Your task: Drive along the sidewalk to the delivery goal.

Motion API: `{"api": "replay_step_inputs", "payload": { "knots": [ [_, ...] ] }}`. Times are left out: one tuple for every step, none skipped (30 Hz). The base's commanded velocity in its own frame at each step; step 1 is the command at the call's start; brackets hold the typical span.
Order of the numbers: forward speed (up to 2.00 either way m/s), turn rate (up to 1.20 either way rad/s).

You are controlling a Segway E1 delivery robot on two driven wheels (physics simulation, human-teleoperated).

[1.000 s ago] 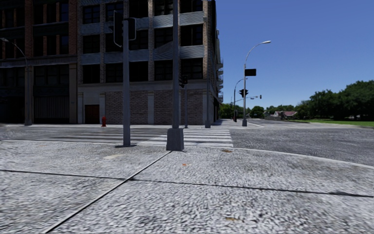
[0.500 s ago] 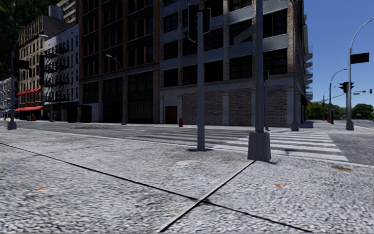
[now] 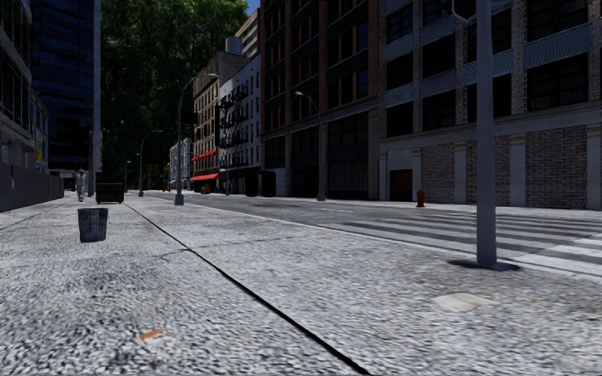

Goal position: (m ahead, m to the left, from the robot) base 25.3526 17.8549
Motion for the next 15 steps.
{"api": "replay_step_inputs", "payload": {
  "knots": [
    [1.84, 0.89],
    [1.84, 0.89],
    [1.84, 0.89],
    [1.84, 0.89],
    [1.84, 0.89],
    [1.84, 0.89],
    [1.84, 0.81],
    [1.84, 0.81],
    [1.84, 0.56],
    [1.84, 0.0],
    [1.84, 0.0],
    [1.84, 0.0],
    [1.84, 0.0],
    [1.84, 0.0],
    [1.83, 0.0]
  ]
}}
